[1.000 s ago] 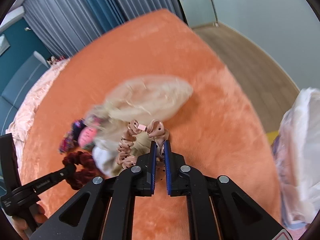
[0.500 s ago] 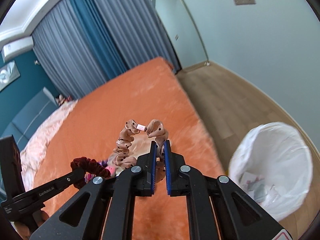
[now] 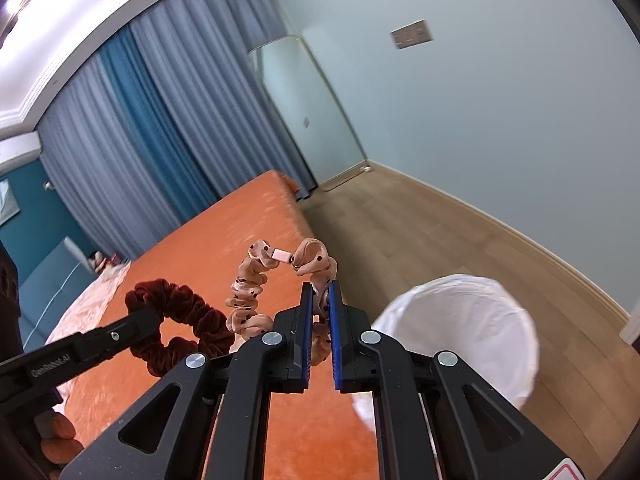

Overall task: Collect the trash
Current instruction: 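Carry both scrunchies over the trash bin and open both tools, then move both tools back from the bin to the item pile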

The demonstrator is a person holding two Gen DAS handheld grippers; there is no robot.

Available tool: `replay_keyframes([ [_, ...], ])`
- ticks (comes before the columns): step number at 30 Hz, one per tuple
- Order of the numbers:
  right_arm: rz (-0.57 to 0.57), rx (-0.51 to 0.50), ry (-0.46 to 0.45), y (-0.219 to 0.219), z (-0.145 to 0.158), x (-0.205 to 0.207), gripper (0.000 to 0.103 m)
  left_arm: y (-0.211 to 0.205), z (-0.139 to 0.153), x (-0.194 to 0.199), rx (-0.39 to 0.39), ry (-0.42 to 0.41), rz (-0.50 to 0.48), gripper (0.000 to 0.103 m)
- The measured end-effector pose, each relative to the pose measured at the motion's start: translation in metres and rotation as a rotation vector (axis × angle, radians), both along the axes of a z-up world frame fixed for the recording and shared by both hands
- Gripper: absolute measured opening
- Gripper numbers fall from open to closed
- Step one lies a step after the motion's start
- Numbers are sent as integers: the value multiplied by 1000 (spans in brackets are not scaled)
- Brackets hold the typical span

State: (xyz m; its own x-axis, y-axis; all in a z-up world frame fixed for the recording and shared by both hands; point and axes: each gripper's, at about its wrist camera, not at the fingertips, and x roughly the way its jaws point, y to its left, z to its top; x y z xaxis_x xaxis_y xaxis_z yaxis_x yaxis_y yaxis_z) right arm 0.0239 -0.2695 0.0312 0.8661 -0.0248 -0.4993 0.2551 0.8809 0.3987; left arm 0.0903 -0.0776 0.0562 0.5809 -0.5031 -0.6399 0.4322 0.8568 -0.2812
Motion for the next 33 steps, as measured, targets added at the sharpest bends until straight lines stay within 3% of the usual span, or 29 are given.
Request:
replay_keyframes([
  [9, -104, 24, -7, -43, -6, -30, 7, -69, 2, -14, 4, 0, -126, 13],
  [19, -159, 44, 5, -65, -17, -39, 8, -109, -12, -15, 21, 26, -201, 14],
  [22, -163, 43, 7, -66, -18, -43, 16, -115, -13, -14, 18, 29, -211, 16],
  [23, -165, 41, 9, -66, -19, -42, 16, -116, -13, -13, 16, 29, -208, 22],
  [24, -175, 33, 14, -65, -20, -42, 20, -117, -13, -13, 20, 30, -200, 41],
  [26, -175, 30, 43, -65, -23, -41, 37, -114, -14, -11, 27, 13, -169, 52],
  [27, -171, 34, 50, -64, -25, -41, 46, -113, -13, -12, 33, 6, -162, 53],
  [33, -166, 25, 46, -58, -21, -41, 47, -98, -17, -7, 48, 31, -118, 53],
])
